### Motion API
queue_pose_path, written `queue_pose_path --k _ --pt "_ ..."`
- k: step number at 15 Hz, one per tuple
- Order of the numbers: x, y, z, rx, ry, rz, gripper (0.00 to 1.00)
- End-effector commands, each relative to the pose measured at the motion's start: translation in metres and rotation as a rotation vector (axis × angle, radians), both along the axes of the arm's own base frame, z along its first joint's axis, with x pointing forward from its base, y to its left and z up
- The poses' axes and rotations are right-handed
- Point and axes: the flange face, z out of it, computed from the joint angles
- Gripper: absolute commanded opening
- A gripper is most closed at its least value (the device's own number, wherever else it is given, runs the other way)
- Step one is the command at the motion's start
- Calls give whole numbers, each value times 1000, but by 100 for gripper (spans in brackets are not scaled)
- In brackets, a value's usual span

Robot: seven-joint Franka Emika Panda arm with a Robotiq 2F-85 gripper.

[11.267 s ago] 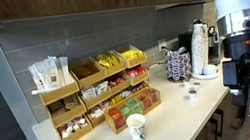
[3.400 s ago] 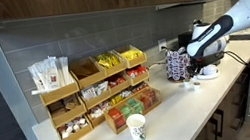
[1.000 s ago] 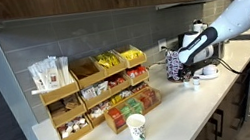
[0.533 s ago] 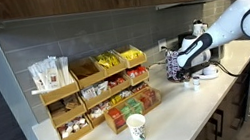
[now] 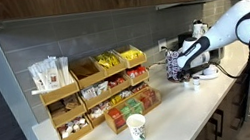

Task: Stack the three coffee pods on the counter together

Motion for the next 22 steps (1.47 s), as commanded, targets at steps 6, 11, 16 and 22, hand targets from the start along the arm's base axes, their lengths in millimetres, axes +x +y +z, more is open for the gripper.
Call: queue_pose_path --k 6,11,16,22 --pt "8 -12 -16 29 -6 -28 49" --pt "5 -14 -9 36 -7 -44 28" --pt "-7 -11 12 22 -24 -40 28" --pt "-24 5 56 1 -53 3 28"
